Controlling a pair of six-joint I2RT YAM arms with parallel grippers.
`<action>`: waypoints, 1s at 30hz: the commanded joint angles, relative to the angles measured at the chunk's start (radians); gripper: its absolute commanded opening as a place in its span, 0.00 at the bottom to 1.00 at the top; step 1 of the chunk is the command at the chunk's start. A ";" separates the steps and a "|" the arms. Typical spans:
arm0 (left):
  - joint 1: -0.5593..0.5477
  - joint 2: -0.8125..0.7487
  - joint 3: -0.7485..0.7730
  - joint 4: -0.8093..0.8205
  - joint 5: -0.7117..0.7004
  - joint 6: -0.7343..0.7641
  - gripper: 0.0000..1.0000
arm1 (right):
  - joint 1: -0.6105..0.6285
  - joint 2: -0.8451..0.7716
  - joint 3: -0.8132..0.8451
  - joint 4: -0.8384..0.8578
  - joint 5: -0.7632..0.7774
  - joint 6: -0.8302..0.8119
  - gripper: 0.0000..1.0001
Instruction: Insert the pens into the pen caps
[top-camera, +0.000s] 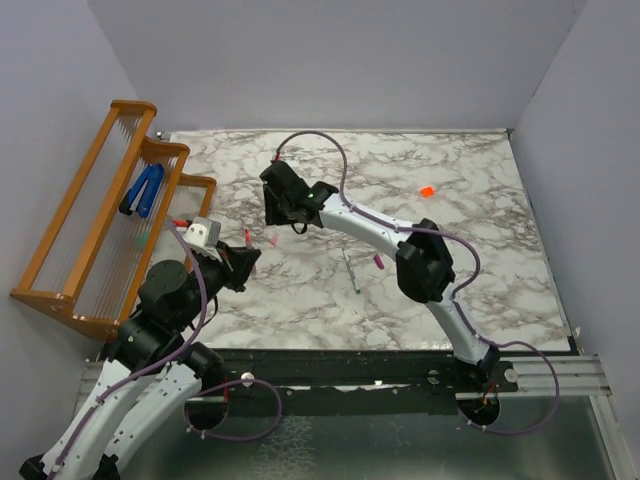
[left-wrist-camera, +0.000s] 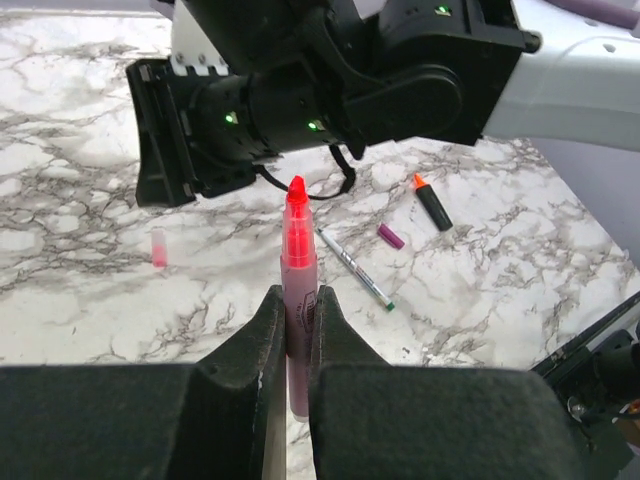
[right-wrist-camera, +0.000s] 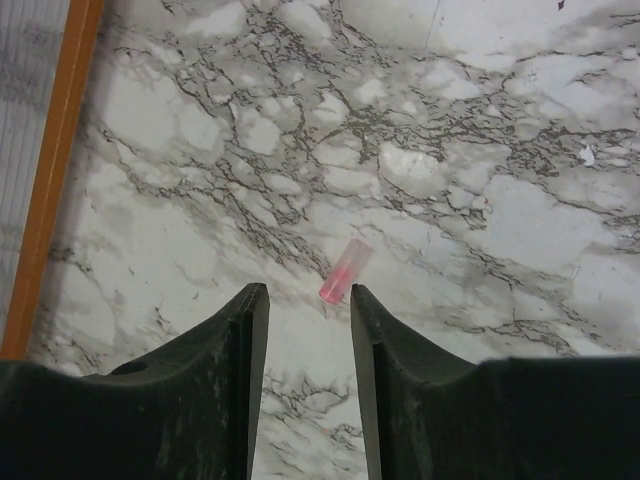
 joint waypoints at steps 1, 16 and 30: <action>0.003 -0.042 0.038 -0.068 -0.019 0.014 0.00 | 0.035 0.145 0.190 -0.185 0.089 0.017 0.42; 0.002 -0.078 0.115 -0.126 -0.030 0.032 0.00 | 0.039 0.268 0.279 -0.241 0.116 0.010 0.40; -0.002 -0.090 0.119 -0.128 -0.030 0.044 0.00 | 0.041 0.335 0.321 -0.225 0.111 0.002 0.39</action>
